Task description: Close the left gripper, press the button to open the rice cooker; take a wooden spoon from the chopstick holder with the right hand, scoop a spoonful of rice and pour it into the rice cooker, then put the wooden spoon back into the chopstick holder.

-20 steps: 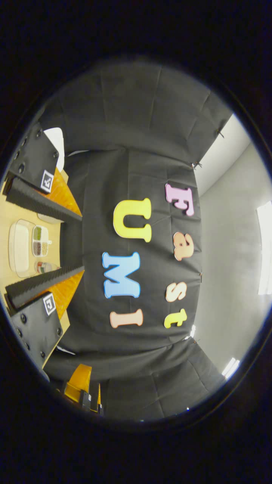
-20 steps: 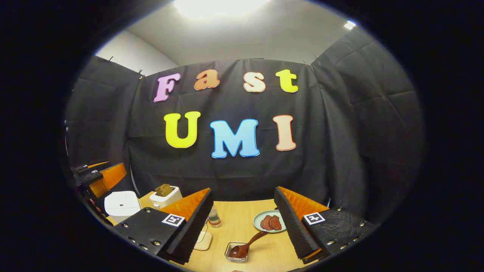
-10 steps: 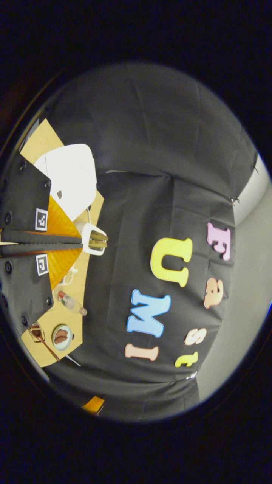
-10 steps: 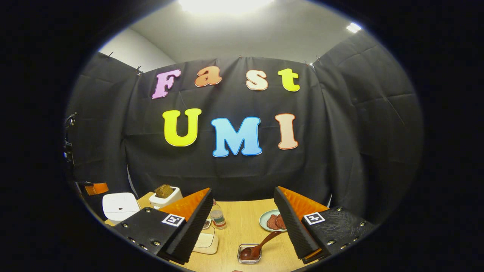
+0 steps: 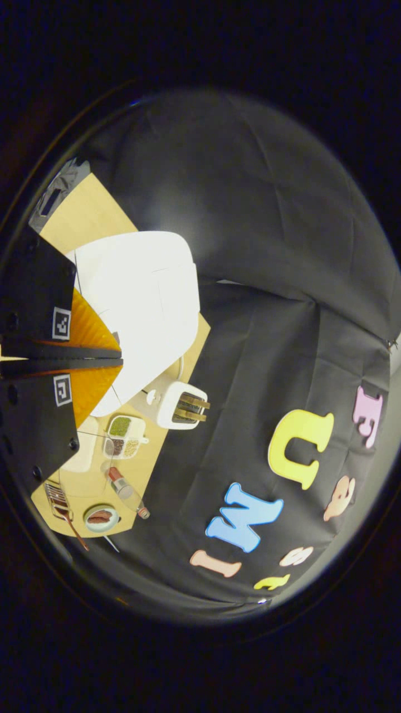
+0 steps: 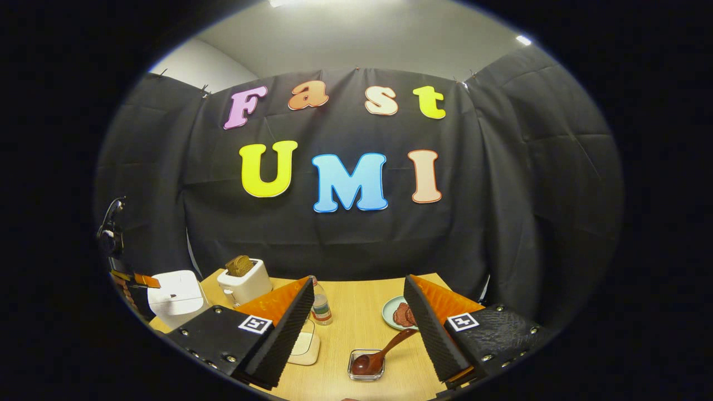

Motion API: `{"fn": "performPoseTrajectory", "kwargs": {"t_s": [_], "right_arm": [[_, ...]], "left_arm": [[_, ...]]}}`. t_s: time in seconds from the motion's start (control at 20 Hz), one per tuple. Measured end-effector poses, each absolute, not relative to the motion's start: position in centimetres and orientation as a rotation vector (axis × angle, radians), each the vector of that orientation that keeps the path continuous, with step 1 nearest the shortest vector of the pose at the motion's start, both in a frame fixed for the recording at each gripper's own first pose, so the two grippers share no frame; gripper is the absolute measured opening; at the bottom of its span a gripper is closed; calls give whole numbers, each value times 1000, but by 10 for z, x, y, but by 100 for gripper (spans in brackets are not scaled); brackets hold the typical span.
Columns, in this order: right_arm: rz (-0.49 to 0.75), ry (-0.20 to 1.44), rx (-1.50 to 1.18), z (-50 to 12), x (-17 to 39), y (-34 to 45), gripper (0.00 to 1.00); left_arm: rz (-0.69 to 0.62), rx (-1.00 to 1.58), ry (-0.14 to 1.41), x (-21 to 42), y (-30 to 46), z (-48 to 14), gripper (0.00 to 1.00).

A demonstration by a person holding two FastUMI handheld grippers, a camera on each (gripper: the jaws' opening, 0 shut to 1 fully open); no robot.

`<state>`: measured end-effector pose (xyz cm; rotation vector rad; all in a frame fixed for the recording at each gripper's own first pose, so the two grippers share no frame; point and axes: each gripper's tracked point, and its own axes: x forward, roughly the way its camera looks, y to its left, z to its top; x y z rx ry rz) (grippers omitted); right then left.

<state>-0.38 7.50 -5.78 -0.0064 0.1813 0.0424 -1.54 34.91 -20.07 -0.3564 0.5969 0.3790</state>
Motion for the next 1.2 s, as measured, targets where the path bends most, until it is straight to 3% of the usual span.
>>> {"fn": "performPoseTrajectory", "kwargs": {"t_s": [0.45, 0.65, 1.2], "right_arm": [[66, 193, 25, -57, 2, 69, 98], [72, 184, 18, -57, 7, 71, 98], [82, 167, 20, -52, 6, 73, 98]], "left_arm": [[465, -258, 714, -1, 380, -252, 8], [468, -267, 683, 0, 380, -242, 9], [547, -17, 218, -4, 375, -42, 9]]}}
